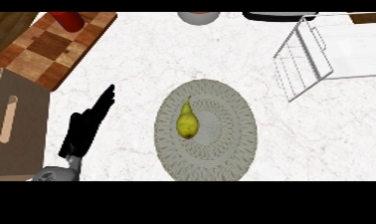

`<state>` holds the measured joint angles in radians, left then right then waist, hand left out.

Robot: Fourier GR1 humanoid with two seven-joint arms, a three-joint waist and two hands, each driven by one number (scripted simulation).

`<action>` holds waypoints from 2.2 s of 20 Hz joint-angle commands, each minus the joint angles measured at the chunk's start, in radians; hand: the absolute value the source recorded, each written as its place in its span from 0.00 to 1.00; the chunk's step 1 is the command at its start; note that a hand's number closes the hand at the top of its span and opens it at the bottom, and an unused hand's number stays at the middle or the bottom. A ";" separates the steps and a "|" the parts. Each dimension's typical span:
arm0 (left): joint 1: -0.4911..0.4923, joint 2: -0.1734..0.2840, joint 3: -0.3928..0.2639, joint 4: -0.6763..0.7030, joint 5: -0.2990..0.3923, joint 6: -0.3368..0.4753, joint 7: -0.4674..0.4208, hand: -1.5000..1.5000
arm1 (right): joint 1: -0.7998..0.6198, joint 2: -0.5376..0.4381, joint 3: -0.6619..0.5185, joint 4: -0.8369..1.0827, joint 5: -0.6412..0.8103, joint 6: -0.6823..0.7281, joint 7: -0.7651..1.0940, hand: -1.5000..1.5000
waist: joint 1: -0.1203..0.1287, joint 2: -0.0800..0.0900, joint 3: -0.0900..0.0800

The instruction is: Pick the lemon from the placemat and place it in the tiered shelf

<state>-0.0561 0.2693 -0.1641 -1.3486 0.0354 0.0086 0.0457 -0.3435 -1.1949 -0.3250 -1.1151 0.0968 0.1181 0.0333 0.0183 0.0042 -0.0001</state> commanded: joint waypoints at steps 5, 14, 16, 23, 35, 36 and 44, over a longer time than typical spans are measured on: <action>-0.019 -0.005 0.000 0.013 -0.022 -0.021 -0.010 0.50 | -0.363 0.078 0.173 0.262 0.170 -0.055 0.018 1.00 | 0.040 0.010 0.000; 0.026 -0.029 -0.021 -0.051 -0.028 -0.024 0.009 0.50 | -0.572 0.198 0.284 0.546 0.333 -0.048 -0.148 1.00 | 0.044 0.010 0.001; -0.021 -0.045 -0.016 0.000 -0.031 -0.022 0.002 0.50 | -0.643 0.255 0.318 0.583 0.379 -0.070 -0.105 1.00 | 0.047 0.014 0.001; -0.018 -0.033 0.015 0.037 -0.033 -0.026 -0.023 0.50 | -0.723 0.337 0.309 0.765 0.389 0.015 -0.163 1.00 | 0.038 0.014 0.002; -0.012 -0.061 -0.010 0.005 -0.049 -0.012 -0.017 0.50 | -0.782 0.376 -0.110 0.937 -0.035 0.123 -0.132 0.00 | 0.042 0.022 0.005; -0.030 -0.037 0.008 -0.021 -0.029 -0.032 0.033 0.50 | -0.767 0.362 -0.124 0.929 -0.044 0.101 -0.169 0.00 | 0.042 0.021 0.006; -0.015 -0.009 0.030 -0.018 -0.034 -0.041 0.007 0.50 | -0.758 0.227 -0.250 0.927 -0.126 -0.153 -0.177 0.00 | 0.030 0.017 0.005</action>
<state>-0.0718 0.2406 -0.1446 -1.3482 -0.0007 -0.0224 0.0396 -1.1223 -0.9092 -0.5177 -0.1945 0.0097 0.0503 -0.1254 0.0514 0.0226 0.0039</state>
